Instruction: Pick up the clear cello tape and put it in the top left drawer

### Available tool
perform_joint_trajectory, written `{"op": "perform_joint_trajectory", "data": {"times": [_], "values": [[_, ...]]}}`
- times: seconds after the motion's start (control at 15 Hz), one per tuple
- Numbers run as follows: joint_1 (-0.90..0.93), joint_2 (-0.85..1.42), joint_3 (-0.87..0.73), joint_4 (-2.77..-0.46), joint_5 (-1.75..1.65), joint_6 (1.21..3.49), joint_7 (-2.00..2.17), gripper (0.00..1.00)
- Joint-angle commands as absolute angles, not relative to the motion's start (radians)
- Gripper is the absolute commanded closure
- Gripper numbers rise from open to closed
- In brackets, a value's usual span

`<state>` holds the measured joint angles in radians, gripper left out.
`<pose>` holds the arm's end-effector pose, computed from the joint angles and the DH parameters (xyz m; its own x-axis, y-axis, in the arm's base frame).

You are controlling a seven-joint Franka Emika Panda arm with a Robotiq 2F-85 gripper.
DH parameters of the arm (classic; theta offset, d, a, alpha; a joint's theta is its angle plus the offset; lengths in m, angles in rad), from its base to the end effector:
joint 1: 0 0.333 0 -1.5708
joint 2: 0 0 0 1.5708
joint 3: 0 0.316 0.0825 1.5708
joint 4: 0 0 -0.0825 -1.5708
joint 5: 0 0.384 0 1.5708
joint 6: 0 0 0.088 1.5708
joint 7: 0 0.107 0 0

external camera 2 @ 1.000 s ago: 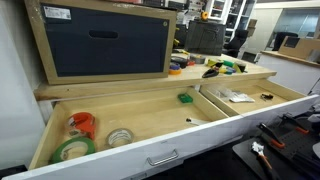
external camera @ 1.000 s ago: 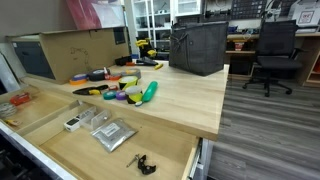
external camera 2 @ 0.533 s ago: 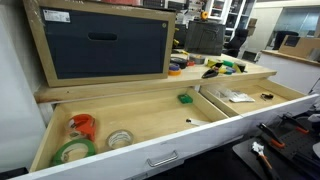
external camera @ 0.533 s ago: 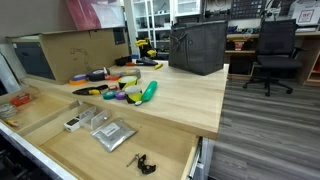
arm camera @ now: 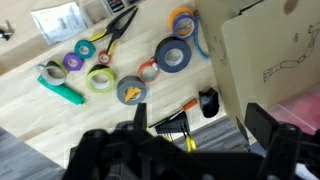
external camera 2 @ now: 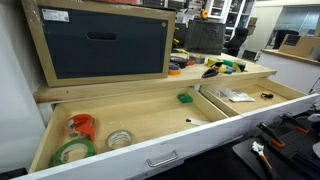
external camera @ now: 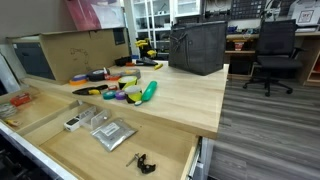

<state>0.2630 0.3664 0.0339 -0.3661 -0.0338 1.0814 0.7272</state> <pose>0.4863 0.1360 0.8687 0.8529 -0.4513 0.2624 -0.4026 -0.8887 -0.2196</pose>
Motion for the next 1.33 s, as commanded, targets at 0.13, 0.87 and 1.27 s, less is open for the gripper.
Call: {"op": "perform_joint_trajectory", "data": {"times": [0.13,0.87,1.27], "values": [[0.361,0.471,0.042,-0.367,-0.013,1.303,1.098,0.0],[0.163,0.436,0.022,-0.354,0.0,1.4,1.074,0.0],[0.027,0.454,0.1,-0.384,0.189,1.264,0.75,0.0]]}}
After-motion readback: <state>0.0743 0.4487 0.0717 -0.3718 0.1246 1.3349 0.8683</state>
